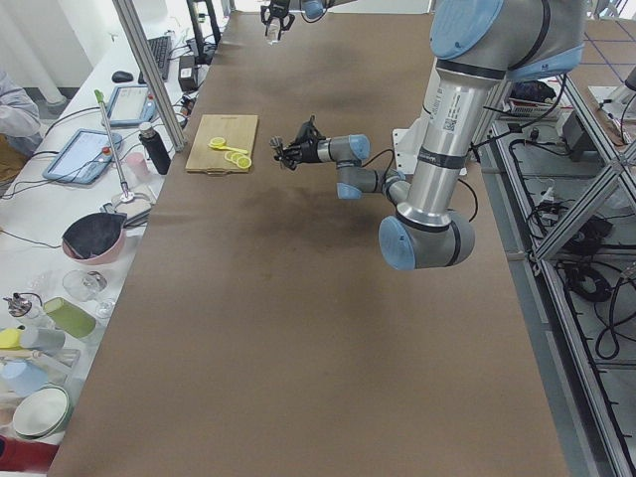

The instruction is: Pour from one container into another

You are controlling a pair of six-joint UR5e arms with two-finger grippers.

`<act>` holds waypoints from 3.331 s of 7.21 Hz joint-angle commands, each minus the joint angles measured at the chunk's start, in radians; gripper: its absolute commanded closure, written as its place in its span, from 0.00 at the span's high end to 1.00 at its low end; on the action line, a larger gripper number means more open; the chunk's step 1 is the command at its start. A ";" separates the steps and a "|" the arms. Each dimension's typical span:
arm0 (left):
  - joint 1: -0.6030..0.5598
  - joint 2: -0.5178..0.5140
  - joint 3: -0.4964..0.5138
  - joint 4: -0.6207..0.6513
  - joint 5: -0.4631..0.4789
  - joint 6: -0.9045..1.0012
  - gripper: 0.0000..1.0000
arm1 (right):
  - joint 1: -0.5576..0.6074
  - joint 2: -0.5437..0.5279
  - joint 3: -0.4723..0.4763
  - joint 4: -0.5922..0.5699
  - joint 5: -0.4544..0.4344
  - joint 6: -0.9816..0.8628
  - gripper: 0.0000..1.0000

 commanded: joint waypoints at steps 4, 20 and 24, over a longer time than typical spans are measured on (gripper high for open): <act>-0.004 -0.209 0.198 0.001 -0.149 0.070 0.00 | -0.041 0.047 0.142 -0.223 -0.017 -0.021 0.00; 0.128 -0.255 0.166 -0.057 -0.209 0.328 0.00 | -0.285 0.322 0.042 -0.662 -0.118 -0.321 0.00; 0.126 -0.286 0.149 -0.061 -0.203 0.374 0.00 | -0.362 0.207 0.184 -0.665 -0.078 -0.152 0.00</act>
